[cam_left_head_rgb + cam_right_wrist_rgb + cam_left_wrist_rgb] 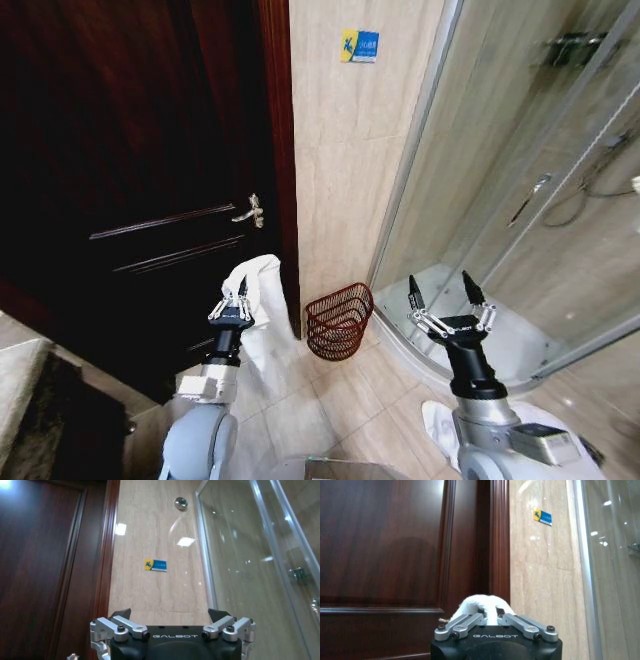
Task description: Discard the used towel into the hamper.
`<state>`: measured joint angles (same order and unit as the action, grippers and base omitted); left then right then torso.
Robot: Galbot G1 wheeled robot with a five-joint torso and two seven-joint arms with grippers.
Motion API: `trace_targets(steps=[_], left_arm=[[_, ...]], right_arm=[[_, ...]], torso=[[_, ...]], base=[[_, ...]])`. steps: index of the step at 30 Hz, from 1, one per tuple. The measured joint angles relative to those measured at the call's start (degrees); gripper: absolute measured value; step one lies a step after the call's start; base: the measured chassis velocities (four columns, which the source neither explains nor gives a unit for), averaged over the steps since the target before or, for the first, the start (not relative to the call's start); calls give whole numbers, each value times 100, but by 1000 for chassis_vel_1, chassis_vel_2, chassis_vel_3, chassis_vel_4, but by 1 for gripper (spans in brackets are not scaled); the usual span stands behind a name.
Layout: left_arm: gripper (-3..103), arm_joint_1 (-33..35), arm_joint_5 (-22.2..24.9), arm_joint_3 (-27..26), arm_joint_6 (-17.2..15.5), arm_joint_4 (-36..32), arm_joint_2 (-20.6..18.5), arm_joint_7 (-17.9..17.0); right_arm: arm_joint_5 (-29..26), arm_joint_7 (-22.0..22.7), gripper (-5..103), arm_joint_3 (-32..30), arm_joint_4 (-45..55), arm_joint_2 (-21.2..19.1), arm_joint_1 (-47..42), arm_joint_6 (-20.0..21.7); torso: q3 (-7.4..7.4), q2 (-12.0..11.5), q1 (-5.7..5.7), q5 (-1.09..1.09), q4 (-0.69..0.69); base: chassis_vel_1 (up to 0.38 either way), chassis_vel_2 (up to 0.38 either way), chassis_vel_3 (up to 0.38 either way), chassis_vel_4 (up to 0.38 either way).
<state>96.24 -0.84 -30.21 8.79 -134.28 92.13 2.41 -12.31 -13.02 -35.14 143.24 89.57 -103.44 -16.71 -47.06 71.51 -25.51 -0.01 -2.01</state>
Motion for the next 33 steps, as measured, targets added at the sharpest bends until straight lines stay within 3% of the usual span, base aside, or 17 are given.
trace_targets(steps=[15, 24, 27, 29, 33], left_arm=[[3, -87, 22, -38, 90, 184, 4, 114], [3, -129, 39, -46, 138, 331, -1, 215], [3, -183, 88, -33, 214, 436, 0, 291], [3, -185, 148, 6, 493, 615, 0, 391], [3, -203, 110, 63, 580, 796, 1, 431]], right_arm=[[16, 15, 100, -1, 0, -2, 23, -137], [23, 5, 100, -12, 0, 13, -8, -108], [36, -29, 100, 10, 0, 15, -3, -83], [36, -76, 100, 23, 0, 8, -10, -109], [26, -77, 100, 0, 0, -5, -32, -162]], torso=[[0, 0, 0, 3, 1], [0, 0, 0, -2, 0], [0, 0, 0, 2, 0], [0, 0, 0, 1, 1], [0, 0, 1, 1, -1]], base=[[-123, -150, 137, 134], [35, 43, -33, -34], [0, 0, 0, 0], [0, 0, 0, 0], [-12, 7, 13, 2]])
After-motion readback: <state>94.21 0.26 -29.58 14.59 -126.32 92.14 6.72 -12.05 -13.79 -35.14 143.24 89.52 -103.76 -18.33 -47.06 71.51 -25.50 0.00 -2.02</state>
